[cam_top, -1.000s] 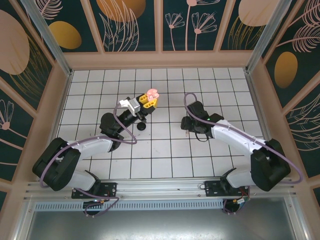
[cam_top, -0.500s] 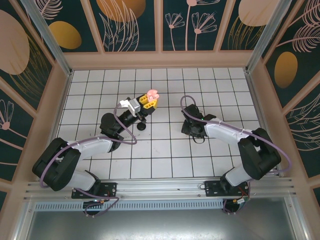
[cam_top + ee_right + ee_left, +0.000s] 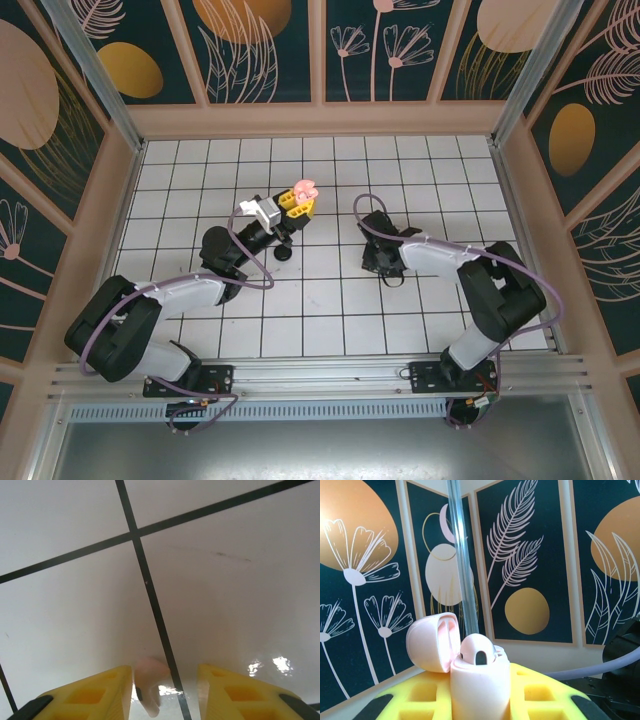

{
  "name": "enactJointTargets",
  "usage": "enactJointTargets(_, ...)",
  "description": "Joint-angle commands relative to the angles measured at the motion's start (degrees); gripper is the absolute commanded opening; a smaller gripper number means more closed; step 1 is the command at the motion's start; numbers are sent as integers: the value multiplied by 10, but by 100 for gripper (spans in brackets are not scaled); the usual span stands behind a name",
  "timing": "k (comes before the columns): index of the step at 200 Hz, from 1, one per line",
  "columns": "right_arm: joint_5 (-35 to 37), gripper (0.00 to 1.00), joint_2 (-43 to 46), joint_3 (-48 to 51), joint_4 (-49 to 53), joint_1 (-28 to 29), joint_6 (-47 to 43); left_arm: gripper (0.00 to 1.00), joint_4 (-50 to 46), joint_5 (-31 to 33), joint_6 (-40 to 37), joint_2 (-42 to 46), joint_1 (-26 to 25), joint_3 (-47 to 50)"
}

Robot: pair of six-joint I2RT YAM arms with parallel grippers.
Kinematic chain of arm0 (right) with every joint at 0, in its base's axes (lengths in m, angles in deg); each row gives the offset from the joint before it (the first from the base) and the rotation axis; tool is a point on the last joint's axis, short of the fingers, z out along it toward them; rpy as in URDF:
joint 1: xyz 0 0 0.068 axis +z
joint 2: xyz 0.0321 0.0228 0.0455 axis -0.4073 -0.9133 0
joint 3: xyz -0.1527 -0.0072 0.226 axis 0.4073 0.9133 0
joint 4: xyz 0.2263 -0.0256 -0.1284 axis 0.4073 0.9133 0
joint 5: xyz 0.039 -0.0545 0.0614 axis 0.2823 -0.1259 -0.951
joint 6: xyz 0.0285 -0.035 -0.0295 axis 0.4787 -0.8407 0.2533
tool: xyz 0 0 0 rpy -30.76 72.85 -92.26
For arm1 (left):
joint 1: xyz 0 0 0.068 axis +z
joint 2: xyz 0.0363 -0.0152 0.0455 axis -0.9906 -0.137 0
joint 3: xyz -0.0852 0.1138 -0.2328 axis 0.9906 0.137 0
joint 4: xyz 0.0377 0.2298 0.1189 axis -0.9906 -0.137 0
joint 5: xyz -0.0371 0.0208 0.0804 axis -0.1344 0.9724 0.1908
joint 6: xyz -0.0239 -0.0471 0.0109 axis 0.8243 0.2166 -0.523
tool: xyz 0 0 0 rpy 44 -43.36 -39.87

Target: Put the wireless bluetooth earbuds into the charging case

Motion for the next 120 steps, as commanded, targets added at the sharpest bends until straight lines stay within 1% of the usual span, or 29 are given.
enactJointTargets(1, 13, 38, -12, -17, -12, -3, 7, 0, 12, -5, 4, 6, -2, 7)
enactJointTargets(65, 6, 35, -23, -17, -20, -3, 4, 0, 10, -6, 3, 3, -2, 5)
enactJointTargets(81, 5, 31, -26, -17, -22, -3, 4, 0, 8, -6, 5, 3, -2, 4)
enactJointTargets(120, -2, 27, -25, -11, -31, -3, 4, 0, 2, -5, 5, 7, -2, 3)
